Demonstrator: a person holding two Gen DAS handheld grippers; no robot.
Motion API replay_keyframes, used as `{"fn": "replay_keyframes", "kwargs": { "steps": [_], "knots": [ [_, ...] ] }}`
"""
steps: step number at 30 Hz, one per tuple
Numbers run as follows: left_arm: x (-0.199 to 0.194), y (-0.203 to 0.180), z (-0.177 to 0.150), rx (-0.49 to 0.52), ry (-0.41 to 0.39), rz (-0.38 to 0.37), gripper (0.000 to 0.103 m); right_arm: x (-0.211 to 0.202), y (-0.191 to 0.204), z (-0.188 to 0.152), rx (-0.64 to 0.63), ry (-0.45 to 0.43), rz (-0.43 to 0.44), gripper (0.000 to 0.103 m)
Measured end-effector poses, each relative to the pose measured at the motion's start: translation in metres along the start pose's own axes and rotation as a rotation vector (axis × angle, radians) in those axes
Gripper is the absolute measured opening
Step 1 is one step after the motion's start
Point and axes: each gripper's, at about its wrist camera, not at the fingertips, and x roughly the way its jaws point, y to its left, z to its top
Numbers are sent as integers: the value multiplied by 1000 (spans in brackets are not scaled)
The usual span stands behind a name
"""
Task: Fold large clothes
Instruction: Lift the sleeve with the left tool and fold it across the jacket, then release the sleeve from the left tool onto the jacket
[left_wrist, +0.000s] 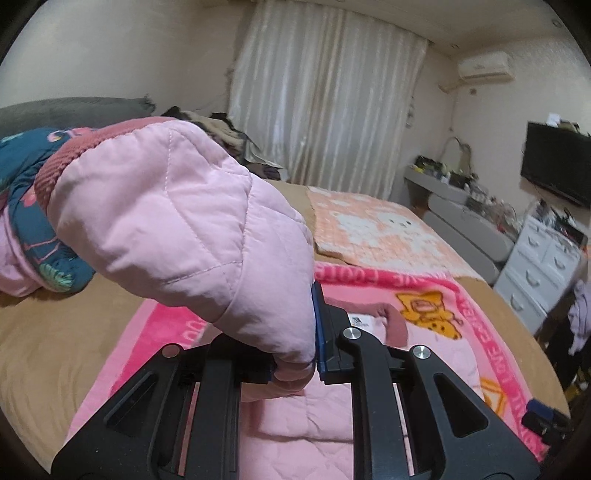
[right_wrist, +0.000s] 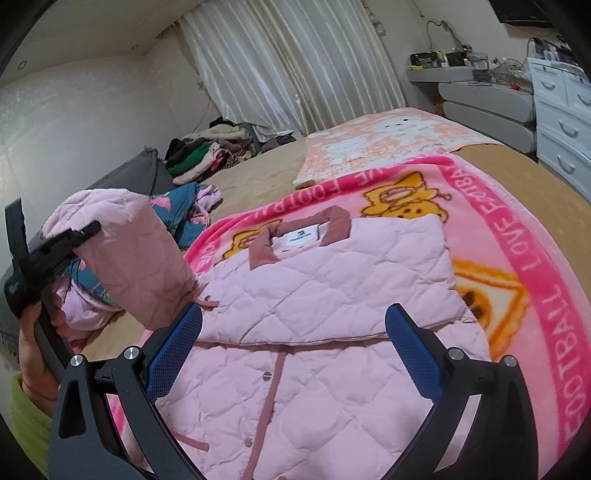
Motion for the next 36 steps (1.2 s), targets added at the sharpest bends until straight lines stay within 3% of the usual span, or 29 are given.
{"fn": "replay_keyframes", "kwargs": {
  "steps": [18, 36],
  "knots": [
    [45, -121, -71, 229, 120, -59, 9, -9, -69, -3, 123, -52, -50, 99],
    [94, -189, -167, 512, 305, -14, 14, -12, -137, -12, 287, -74, -133, 99]
  ]
}}
